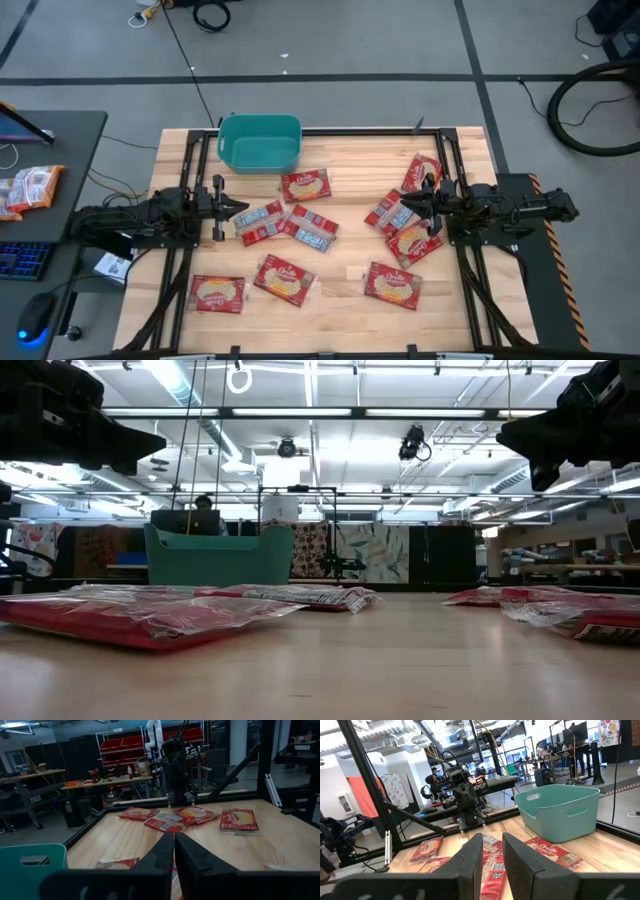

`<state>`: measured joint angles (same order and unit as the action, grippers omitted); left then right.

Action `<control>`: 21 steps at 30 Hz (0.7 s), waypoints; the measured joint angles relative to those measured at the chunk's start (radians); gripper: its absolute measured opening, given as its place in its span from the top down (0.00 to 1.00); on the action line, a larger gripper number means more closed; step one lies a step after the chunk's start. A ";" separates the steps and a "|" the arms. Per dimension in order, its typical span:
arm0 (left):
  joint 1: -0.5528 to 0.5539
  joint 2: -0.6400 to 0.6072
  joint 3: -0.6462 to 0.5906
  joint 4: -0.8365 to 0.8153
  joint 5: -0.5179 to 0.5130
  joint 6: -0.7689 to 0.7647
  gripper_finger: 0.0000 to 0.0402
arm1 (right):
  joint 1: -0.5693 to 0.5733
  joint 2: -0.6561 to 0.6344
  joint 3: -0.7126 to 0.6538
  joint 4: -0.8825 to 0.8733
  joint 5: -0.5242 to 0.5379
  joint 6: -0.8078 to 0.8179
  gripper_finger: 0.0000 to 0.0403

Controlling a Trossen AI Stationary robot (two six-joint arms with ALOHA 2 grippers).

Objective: Sort popcorn bags into baskets

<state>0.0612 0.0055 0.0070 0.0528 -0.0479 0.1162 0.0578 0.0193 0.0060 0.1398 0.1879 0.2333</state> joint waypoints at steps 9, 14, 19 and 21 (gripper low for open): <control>0.000 0.000 0.000 0.002 0.000 -0.016 0.95 | 0.000 0.000 0.000 0.000 0.000 0.000 0.80; 0.000 0.000 0.000 0.019 0.000 -0.280 0.95 | 0.000 0.000 0.000 0.007 0.012 -0.007 0.80; 0.000 0.000 0.000 0.053 0.003 -0.466 0.95 | 0.000 0.000 0.000 0.073 0.055 0.055 0.80; 0.000 0.000 0.000 0.060 0.002 -0.575 0.95 | 0.000 0.000 0.000 0.113 0.073 0.051 0.80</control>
<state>0.0615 0.0055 0.0067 0.1128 -0.0460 -0.4587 0.0578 0.0194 0.0060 0.2528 0.2609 0.2847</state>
